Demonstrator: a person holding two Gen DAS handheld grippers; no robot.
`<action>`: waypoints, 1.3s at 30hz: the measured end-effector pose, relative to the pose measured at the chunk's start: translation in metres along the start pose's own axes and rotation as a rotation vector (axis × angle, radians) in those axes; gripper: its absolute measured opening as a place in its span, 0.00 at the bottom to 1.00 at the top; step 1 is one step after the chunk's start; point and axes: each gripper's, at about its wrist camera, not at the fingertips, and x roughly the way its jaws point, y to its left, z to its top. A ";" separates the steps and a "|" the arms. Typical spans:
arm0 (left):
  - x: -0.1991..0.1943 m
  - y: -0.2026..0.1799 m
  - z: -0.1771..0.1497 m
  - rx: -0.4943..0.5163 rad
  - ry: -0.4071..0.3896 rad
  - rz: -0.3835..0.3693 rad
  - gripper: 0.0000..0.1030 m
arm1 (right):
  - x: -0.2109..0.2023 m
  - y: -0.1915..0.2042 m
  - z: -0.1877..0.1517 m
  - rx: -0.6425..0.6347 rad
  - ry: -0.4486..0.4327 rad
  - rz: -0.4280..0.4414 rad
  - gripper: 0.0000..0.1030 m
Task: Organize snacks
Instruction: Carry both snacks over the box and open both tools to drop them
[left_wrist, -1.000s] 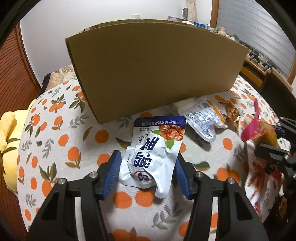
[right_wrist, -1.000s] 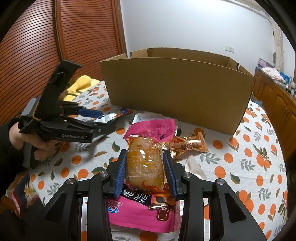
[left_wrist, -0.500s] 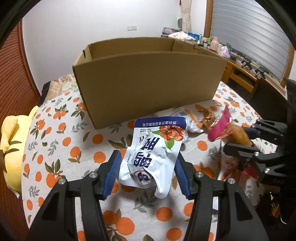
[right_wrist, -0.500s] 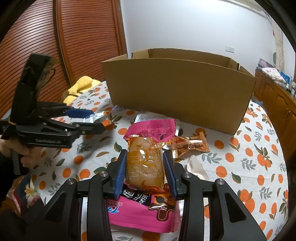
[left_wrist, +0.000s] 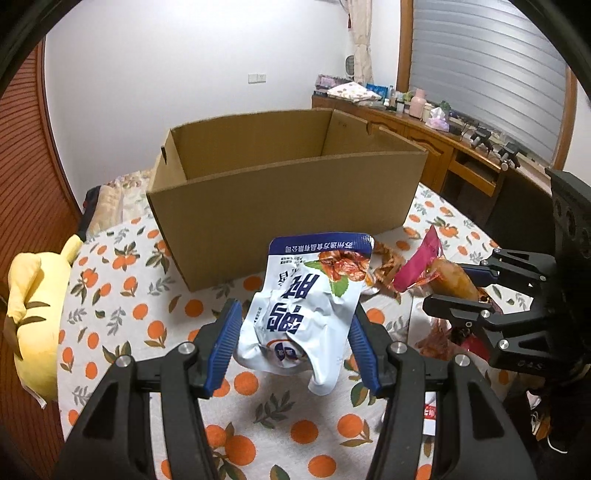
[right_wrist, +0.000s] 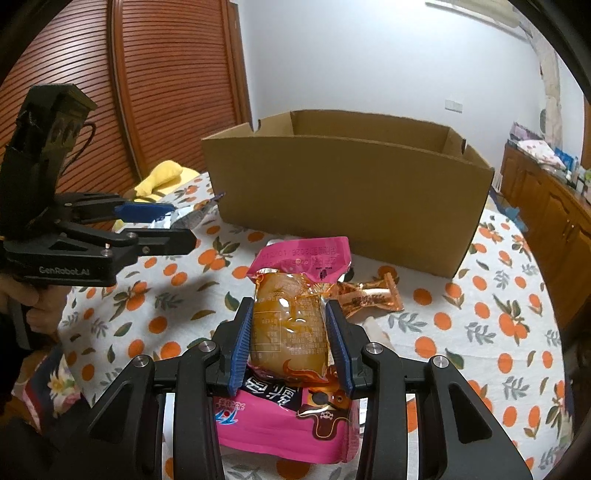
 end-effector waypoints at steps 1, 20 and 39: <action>-0.002 0.000 0.002 0.001 -0.008 0.000 0.55 | -0.002 -0.001 0.002 -0.002 -0.005 -0.003 0.38; -0.023 0.000 0.039 0.027 -0.098 0.006 0.55 | -0.032 -0.010 0.043 -0.068 -0.093 -0.050 0.38; 0.013 0.020 0.113 0.045 -0.124 0.021 0.55 | -0.012 -0.035 0.117 -0.152 -0.155 -0.044 0.38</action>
